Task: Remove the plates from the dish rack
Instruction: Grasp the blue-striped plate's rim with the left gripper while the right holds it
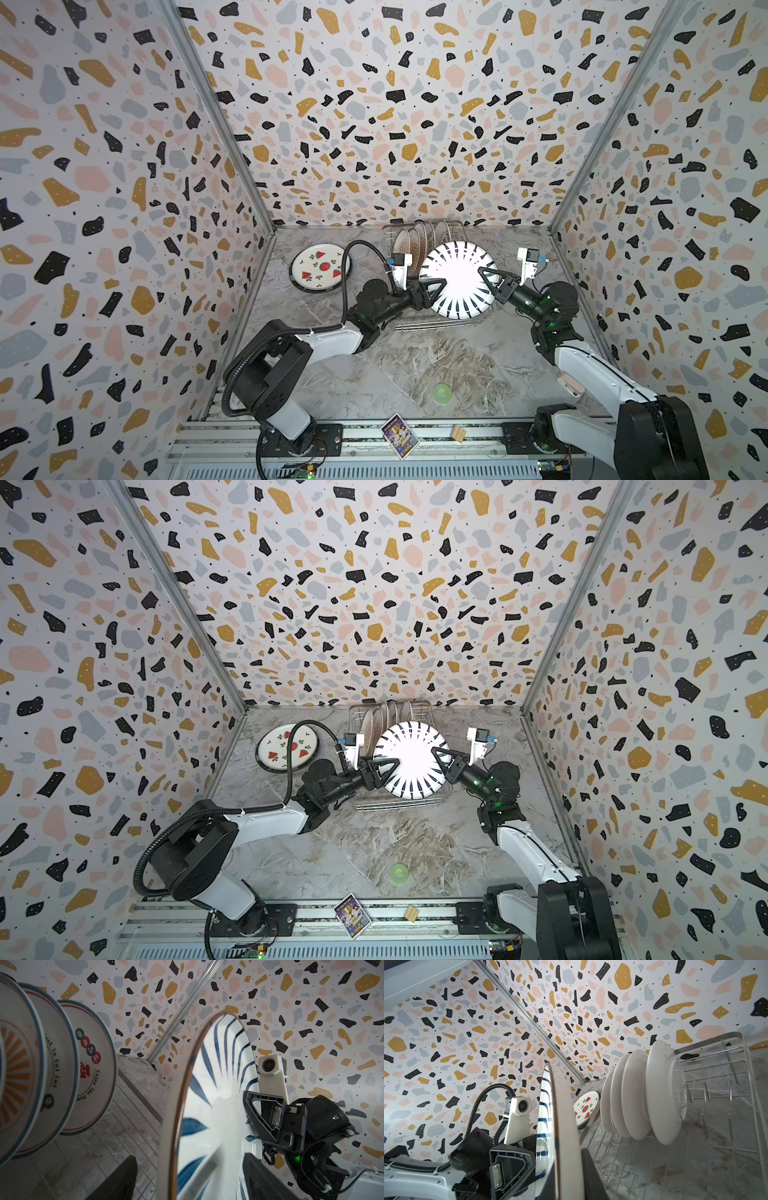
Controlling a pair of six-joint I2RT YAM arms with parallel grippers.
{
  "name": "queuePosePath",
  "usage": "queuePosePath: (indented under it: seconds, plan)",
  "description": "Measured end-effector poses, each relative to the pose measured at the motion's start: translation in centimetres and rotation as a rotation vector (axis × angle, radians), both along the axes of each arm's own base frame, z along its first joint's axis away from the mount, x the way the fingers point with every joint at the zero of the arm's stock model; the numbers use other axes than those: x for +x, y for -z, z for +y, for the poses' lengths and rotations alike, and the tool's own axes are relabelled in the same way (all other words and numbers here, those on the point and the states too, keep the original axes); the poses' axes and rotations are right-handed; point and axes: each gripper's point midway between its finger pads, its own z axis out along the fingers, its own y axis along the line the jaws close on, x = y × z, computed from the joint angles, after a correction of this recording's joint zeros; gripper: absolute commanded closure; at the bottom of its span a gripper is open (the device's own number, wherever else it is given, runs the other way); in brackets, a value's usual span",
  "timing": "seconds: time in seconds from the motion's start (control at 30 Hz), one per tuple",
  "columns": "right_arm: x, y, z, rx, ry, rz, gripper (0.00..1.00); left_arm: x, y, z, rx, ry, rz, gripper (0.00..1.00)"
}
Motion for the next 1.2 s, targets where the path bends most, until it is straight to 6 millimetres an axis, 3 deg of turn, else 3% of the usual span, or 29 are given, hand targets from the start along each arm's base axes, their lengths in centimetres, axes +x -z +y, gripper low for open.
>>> queuePosePath:
  seconds: [0.2,0.3,0.5,0.7,0.93,1.2]
  plan:
    - [0.2,0.2,0.1,0.002,-0.003,0.000,0.92,-0.2,-1.3,0.1,-0.063,0.009,0.004,0.56]
    - [0.1,0.0,0.2,0.004,-0.009,-0.008,0.92,0.0,-1.1,0.3,-0.070,-0.001,0.023,0.72]
    - [0.4,0.1,0.5,0.028,-0.025,0.007,0.92,0.1,-1.5,0.7,-0.112,0.002,0.065,0.88]
    - [0.4,-0.2,0.6,0.031,-0.029,0.002,0.91,0.0,-1.8,0.8,-0.121,0.003,0.073,0.94]
    - [0.9,0.5,0.8,0.008,-0.019,0.003,0.69,-0.1,-2.2,0.9,-0.127,-0.003,0.073,0.99]
    - [1.3,1.6,1.4,-0.051,-0.012,-0.003,0.61,0.2,-1.6,1.2,-0.107,-0.035,0.094,0.99]
